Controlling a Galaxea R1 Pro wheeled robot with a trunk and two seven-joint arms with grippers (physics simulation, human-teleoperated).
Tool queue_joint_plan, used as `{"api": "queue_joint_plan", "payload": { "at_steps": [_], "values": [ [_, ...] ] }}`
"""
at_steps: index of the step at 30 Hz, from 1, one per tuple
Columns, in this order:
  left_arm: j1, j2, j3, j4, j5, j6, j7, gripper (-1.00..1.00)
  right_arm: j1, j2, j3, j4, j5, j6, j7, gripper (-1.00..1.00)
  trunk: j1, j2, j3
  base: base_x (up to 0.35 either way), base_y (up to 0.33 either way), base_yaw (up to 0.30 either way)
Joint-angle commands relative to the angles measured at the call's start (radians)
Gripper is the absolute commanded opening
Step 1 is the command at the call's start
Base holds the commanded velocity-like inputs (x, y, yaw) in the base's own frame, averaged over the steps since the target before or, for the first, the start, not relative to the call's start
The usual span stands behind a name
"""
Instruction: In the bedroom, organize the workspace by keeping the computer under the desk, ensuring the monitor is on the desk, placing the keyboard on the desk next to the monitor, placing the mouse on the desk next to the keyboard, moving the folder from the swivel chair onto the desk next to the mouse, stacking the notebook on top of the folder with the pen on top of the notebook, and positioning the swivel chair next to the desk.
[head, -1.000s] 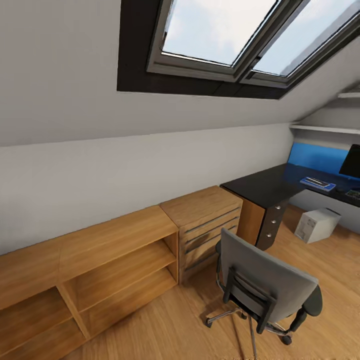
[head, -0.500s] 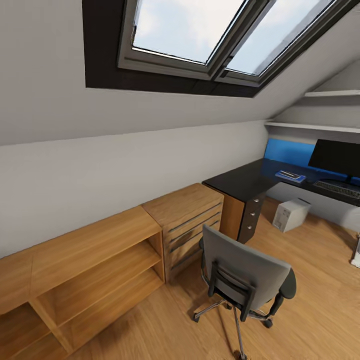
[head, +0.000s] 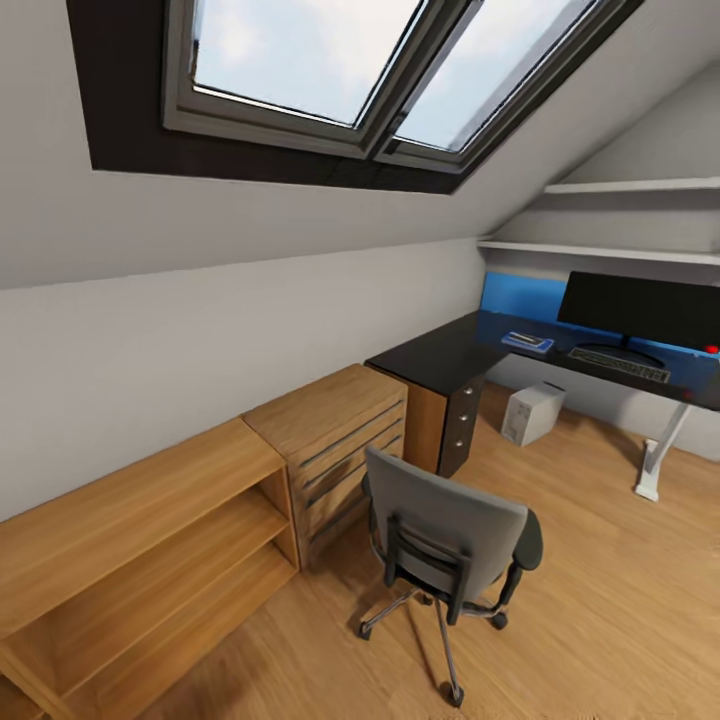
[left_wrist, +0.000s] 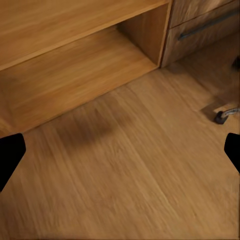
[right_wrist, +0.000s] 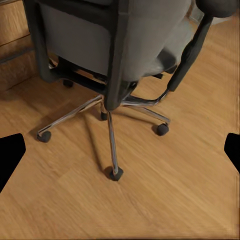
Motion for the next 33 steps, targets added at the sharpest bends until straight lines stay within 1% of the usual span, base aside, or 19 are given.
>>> {"api": "queue_joint_plan", "payload": {
  "at_steps": [1,33],
  "values": [
    [-0.001,0.0,-0.009,0.0,-0.001,-0.002,0.01,1.0,-0.002,0.0,-0.008,0.002,0.011,-0.003,-0.005,1.0,0.001,-0.002,-0.002,0.0,0.0,-0.294],
    [-0.001,0.0,-0.009,0.0,-0.001,-0.002,0.01,1.0,-0.001,-0.001,-0.006,0.002,0.014,-0.003,-0.003,1.0,0.001,-0.002,-0.002,0.0,0.001,-0.299]
  ]
}}
